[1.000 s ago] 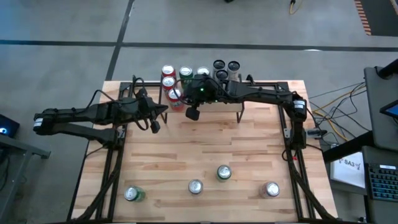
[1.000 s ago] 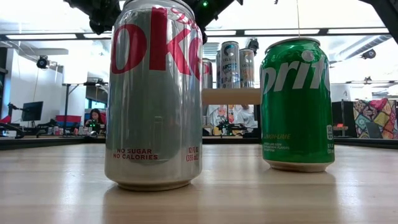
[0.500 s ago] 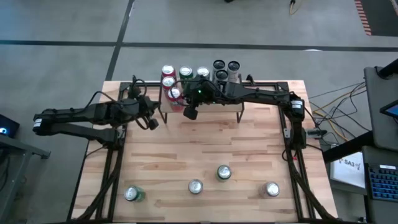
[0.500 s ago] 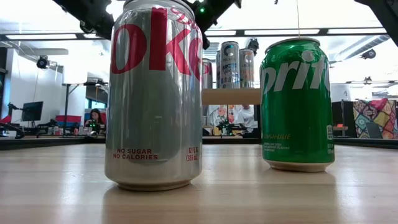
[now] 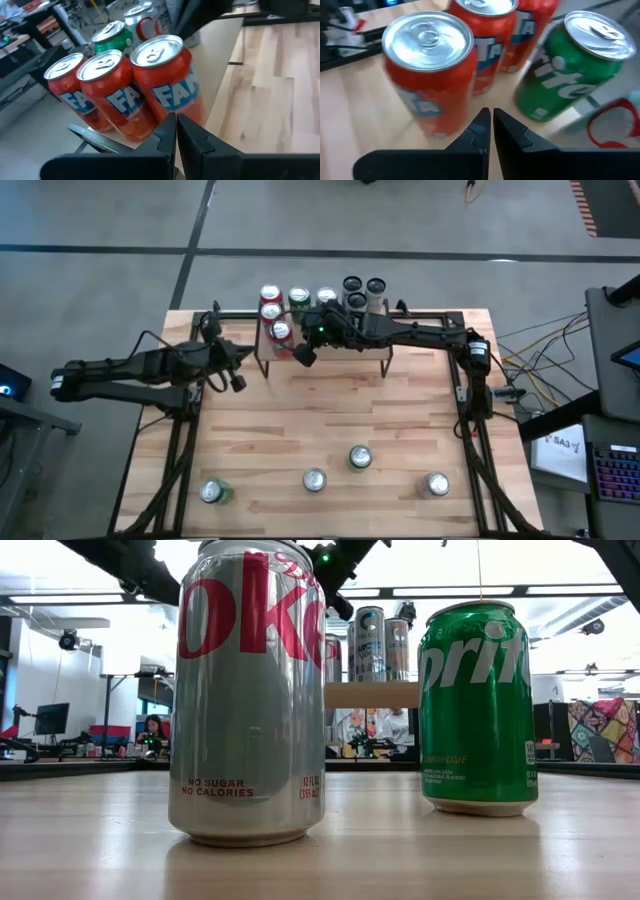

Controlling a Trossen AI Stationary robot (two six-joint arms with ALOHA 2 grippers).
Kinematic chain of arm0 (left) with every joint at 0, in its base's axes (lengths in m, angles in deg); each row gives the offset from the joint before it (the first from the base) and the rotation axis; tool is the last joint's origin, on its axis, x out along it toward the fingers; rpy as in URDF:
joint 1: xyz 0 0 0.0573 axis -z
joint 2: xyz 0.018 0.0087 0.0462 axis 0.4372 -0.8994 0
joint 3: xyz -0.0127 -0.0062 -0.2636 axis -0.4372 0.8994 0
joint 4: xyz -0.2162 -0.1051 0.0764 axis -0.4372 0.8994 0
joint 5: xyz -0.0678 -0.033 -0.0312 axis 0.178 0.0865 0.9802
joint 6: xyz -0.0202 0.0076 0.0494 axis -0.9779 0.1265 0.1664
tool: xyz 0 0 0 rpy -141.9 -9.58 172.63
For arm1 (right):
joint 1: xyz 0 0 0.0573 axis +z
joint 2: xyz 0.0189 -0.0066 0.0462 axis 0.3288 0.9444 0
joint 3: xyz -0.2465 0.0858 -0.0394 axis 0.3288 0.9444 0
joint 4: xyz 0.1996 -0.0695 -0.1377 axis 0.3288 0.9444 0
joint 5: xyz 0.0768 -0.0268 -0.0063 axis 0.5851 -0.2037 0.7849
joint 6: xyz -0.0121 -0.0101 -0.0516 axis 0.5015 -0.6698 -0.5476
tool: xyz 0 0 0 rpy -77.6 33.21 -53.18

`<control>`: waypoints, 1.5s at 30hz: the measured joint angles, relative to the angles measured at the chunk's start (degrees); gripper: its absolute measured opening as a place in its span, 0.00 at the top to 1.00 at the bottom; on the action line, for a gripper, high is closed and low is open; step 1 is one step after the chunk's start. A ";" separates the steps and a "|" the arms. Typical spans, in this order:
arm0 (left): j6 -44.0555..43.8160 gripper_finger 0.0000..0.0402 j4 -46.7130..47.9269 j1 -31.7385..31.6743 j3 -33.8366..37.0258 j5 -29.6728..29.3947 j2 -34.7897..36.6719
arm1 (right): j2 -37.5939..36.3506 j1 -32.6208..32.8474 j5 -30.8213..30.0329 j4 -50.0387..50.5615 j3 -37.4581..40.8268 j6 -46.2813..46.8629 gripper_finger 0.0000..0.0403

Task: Place canned beverage on shelf
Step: Adjust the orange soda cans

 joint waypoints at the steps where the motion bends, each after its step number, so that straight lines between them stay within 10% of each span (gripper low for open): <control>1: 0.14 1.00 -0.01 0.00 0.77 0.76 1.01 | 0.17 0.20 -1.18 -0.08 -0.01 0.20 0.97; 45: -1.50 1.00 -0.15 0.00 5.29 1.40 11.73 | 3.57 3.01 -1.63 -7.66 0.02 4.26 0.97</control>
